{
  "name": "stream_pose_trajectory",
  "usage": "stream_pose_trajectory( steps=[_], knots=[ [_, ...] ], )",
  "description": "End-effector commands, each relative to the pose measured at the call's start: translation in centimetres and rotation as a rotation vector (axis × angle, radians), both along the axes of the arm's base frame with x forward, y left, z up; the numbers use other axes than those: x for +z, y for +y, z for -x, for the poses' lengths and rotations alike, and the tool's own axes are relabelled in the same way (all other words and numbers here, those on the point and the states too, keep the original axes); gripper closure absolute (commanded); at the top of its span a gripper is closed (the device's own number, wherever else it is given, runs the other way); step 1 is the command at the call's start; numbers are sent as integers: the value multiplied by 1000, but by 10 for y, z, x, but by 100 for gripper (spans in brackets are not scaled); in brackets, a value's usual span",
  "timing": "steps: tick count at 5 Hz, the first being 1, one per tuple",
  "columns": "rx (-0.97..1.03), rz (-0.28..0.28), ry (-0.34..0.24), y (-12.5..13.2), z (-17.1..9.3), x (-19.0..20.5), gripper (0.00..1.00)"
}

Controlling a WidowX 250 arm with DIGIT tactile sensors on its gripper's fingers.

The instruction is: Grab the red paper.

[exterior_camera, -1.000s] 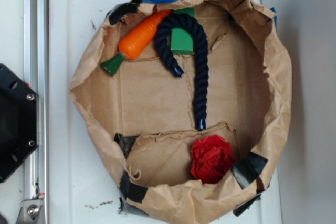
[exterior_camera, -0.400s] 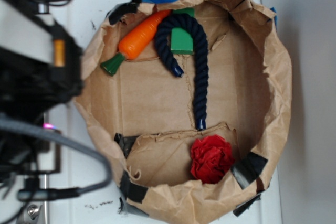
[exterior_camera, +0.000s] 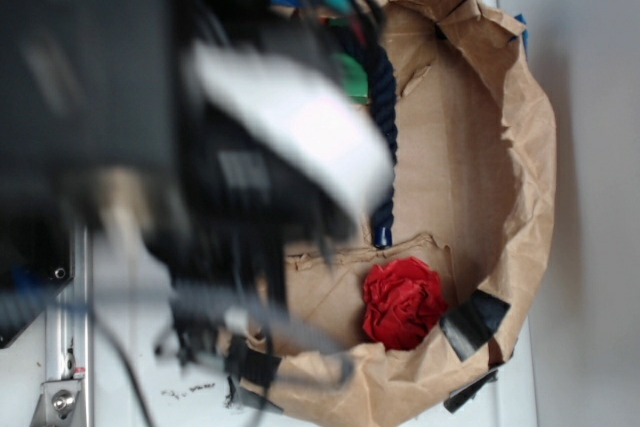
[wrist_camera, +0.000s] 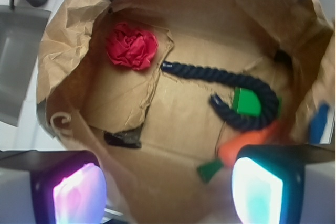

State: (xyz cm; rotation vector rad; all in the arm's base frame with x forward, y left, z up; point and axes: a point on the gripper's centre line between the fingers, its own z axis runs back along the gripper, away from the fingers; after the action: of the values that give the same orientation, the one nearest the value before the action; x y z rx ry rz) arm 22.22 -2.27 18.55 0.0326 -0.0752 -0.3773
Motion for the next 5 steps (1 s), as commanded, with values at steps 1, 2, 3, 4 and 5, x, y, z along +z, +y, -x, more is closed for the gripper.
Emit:
stream_pose_trajectory(
  steps=[1,2,3,4,5],
  knots=[
    [-90,-13,-148,-1,-11,4,0],
    [-123,51,-199,14,-11,12,0],
    [-191,91,-283,37,-13,17,0],
    [-187,118,-279,50,-23,13,0],
    [-231,138,-213,52,-41,-11,0]
  ],
)
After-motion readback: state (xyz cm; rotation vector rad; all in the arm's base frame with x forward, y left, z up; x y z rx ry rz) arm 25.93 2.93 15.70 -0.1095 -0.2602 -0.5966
